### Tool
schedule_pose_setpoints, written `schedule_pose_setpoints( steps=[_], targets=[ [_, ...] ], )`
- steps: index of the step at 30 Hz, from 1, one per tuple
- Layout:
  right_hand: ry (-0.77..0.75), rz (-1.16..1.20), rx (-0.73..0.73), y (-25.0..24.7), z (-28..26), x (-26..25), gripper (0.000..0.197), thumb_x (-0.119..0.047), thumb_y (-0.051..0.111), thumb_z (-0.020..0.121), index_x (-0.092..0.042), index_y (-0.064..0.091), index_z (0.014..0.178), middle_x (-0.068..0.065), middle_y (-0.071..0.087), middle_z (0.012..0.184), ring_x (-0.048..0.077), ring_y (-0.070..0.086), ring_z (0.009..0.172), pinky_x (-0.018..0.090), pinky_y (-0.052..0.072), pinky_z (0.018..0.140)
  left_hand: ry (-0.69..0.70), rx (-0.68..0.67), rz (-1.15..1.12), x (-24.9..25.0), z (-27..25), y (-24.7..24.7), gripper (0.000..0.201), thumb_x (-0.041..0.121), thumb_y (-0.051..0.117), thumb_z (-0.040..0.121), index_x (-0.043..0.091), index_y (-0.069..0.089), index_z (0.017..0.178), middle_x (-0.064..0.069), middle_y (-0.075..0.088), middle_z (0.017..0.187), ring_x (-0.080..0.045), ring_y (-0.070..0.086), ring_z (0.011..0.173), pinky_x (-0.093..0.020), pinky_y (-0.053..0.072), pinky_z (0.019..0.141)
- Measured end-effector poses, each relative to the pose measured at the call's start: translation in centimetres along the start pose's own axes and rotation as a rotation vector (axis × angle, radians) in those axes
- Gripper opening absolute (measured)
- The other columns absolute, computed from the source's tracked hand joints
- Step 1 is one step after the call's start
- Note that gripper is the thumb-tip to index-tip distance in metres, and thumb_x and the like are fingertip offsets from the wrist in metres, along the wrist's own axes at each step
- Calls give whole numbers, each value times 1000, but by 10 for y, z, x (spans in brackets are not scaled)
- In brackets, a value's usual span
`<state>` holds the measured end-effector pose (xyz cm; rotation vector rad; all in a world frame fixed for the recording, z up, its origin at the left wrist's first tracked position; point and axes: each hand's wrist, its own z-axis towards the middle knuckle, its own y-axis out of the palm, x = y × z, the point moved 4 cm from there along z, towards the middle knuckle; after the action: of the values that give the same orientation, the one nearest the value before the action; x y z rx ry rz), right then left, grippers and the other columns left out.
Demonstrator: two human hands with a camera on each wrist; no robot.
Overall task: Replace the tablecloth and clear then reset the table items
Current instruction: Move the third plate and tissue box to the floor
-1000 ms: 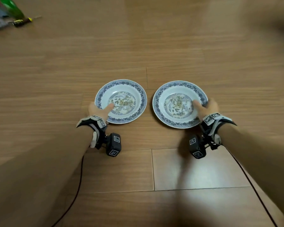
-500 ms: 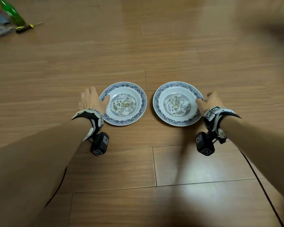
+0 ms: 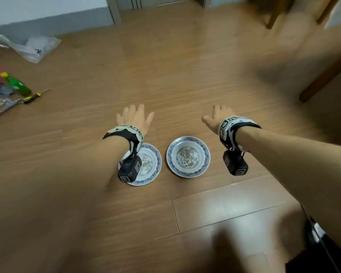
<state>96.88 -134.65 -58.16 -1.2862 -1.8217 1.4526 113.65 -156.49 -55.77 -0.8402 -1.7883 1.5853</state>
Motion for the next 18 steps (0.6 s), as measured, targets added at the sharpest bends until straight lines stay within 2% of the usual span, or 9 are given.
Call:
schedule_pose_setpoints(
  steps=[4, 9, 12, 18],
  targets=[
    [27, -31, 0, -123, -50, 0, 63, -53, 39, 92, -10, 39, 138, 16, 42, 143, 33, 39, 131, 46, 37, 105, 77, -85, 60, 31, -16, -130, 67, 63, 20, 96, 16, 44, 138, -14, 50, 136, -31, 46, 124, -53, 33, 105],
    [52, -24, 35, -292, -123, -15, 64, -53, 38, 92, -13, 38, 140, 13, 42, 145, 32, 39, 132, 46, 37, 102, 120, -134, 91, 64, -43, -301, 65, 62, 22, 96, 16, 48, 133, -13, 51, 135, -30, 46, 124, -50, 33, 103],
    [56, -19, 39, -377, -173, -17, 62, -52, 39, 92, -13, 39, 140, 13, 43, 143, 32, 40, 131, 46, 38, 100, 148, -163, 88, 89, -62, -395, 65, 62, 22, 96, 16, 47, 135, -13, 50, 137, -31, 44, 127, -52, 31, 105],
    [159, 15, 22, -494, -282, -6, 60, -51, 39, 91, -12, 40, 136, 13, 45, 140, 32, 41, 128, 47, 41, 98, 290, -186, 101, 138, -118, -538, 56, 53, 30, 98, 14, 48, 134, -13, 51, 134, -30, 44, 125, -48, 33, 102]
  ],
)
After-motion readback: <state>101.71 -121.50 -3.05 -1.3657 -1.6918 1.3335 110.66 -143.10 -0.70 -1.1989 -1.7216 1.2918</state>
